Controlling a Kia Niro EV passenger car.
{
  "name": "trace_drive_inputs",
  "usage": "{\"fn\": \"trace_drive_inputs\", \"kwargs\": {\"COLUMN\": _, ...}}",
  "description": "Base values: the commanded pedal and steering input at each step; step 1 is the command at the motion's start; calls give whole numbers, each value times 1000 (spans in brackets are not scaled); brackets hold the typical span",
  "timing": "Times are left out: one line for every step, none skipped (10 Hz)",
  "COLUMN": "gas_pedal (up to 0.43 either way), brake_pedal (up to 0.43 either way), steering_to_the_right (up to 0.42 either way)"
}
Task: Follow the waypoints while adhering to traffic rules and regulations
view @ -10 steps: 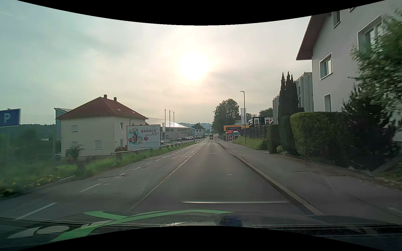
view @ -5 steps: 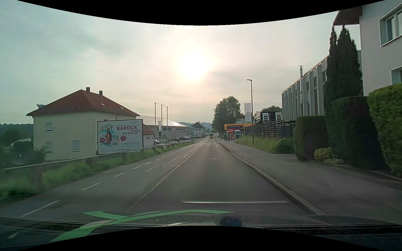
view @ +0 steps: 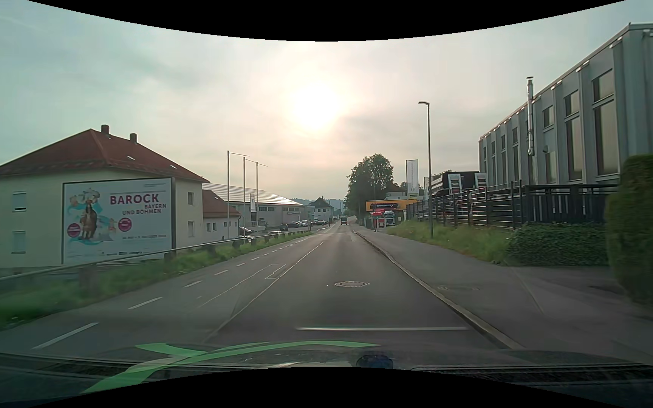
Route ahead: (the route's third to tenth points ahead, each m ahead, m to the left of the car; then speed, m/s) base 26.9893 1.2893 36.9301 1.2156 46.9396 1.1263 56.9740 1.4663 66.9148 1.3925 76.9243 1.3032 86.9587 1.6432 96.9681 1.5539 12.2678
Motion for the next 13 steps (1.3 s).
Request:
{"fn": "trace_drive_inputs", "kwargs": {"gas_pedal": 118, "brake_pedal": 0, "steering_to_the_right": -4}}
{"fn": "trace_drive_inputs", "kwargs": {"gas_pedal": 118, "brake_pedal": 0, "steering_to_the_right": -4}}
{"fn": "trace_drive_inputs", "kwargs": {"gas_pedal": 118, "brake_pedal": 0, "steering_to_the_right": -3}}
{"fn": "trace_drive_inputs", "kwargs": {"gas_pedal": 118, "brake_pedal": 0, "steering_to_the_right": -3}}
{"fn": "trace_drive_inputs", "kwargs": {"gas_pedal": 118, "brake_pedal": 0, "steering_to_the_right": -3}}
{"fn": "trace_drive_inputs", "kwargs": {"gas_pedal": 118, "brake_pedal": 0, "steering_to_the_right": -3}}
{"fn": "trace_drive_inputs", "kwargs": {"gas_pedal": 118, "brake_pedal": 0, "steering_to_the_right": -3}}
{"fn": "trace_drive_inputs", "kwargs": {"gas_pedal": 118, "brake_pedal": 0, "steering_to_the_right": -3}}
{"fn": "trace_drive_inputs", "kwargs": {"gas_pedal": 118, "brake_pedal": 0, "steering_to_the_right": -3}}
{"fn": "trace_drive_inputs", "kwargs": {"gas_pedal": 118, "brake_pedal": 0, "steering_to_the_right": -3}}
{"fn": "trace_drive_inputs", "kwargs": {"gas_pedal": 118, "brake_pedal": 0, "steering_to_the_right": -3}}
{"fn": "trace_drive_inputs", "kwargs": {"gas_pedal": 110, "brake_pedal": 0, "steering_to_the_right": -3}}
{"fn": "trace_drive_inputs", "kwargs": {"gas_pedal": 110, "brake_pedal": 0, "steering_to_the_right": -3}}
